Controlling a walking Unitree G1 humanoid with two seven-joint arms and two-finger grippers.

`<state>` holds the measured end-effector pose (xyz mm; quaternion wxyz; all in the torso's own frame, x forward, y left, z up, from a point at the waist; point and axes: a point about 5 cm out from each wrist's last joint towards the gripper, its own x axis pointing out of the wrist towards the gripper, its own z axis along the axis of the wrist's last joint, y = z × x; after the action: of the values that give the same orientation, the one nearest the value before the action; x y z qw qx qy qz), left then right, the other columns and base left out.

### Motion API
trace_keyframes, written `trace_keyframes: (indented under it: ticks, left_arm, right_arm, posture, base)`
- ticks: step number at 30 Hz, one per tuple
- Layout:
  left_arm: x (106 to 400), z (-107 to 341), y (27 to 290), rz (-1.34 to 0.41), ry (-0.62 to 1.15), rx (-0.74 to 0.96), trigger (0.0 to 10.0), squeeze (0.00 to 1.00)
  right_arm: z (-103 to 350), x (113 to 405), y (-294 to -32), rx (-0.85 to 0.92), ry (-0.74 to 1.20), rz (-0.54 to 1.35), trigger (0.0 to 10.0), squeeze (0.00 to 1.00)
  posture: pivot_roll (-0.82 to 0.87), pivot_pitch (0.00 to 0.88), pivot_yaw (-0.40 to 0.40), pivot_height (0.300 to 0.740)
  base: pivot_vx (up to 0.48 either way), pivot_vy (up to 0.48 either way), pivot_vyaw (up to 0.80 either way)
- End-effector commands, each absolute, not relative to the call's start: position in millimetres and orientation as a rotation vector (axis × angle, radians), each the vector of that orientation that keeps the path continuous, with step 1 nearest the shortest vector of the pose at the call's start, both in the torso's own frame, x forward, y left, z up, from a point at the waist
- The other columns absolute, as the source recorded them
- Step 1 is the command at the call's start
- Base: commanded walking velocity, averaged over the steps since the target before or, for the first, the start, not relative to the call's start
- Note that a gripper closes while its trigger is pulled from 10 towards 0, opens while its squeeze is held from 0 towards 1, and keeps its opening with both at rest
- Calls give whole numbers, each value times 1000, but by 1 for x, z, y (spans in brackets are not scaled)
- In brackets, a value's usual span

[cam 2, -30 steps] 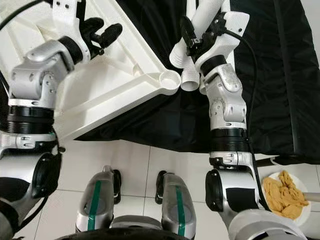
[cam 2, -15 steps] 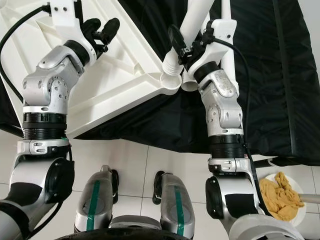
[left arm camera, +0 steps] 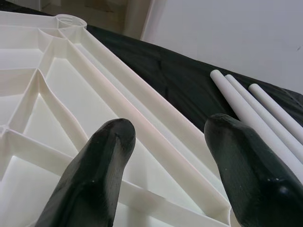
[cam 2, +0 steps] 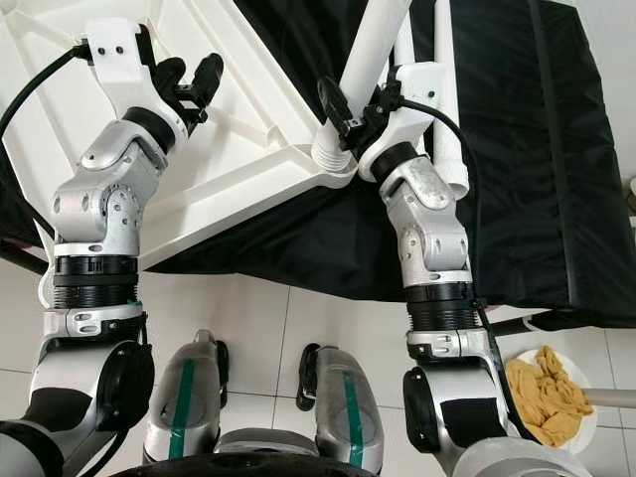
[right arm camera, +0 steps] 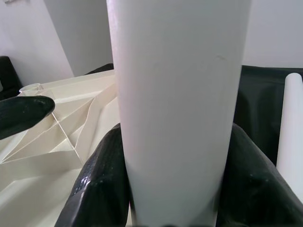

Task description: Building children table

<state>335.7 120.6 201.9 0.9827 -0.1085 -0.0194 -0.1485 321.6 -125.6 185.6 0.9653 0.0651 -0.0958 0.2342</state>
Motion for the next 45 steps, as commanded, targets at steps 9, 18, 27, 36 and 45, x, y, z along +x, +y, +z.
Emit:
trace_keyframes:
  ticks: [9, 18, 27, 36, 45]
  left_arm:
    - [329, 197, 117, -318, -45, -226, 10000, 0]
    - [327, 195, 117, -317, -42, -217, 10000, 0]
    - [327, 195, 117, -322, -41, -215, 10000, 0]
    - [328, 196, 118, -316, -45, -214, 10000, 0]
    - [328, 199, 121, -303, -54, -216, 10000, 0]
  right_arm:
    - [169, 324, -129, 121, -142, 420, 10000, 0]
    - [166, 324, -136, 116, -134, 389, 10000, 0]
    - [167, 326, -146, 116, -146, 332, 10000, 0]
    - [165, 323, -141, 97, -146, 376, 10000, 0]
    - [159, 317, -132, -3, -150, 436, 10000, 0]
  posture:
    - [136, 34, -94, 740]
    - [128, 41, -96, 740]
    - [119, 56, -89, 740]
    - [118, 66, -84, 740]
    - [120, 77, -82, 740]
  base:
    - [0, 0, 0]
    - [0, 0, 0]
    - [0, 0, 0]
    - [0, 0, 0]
    - [0, 0, 0]
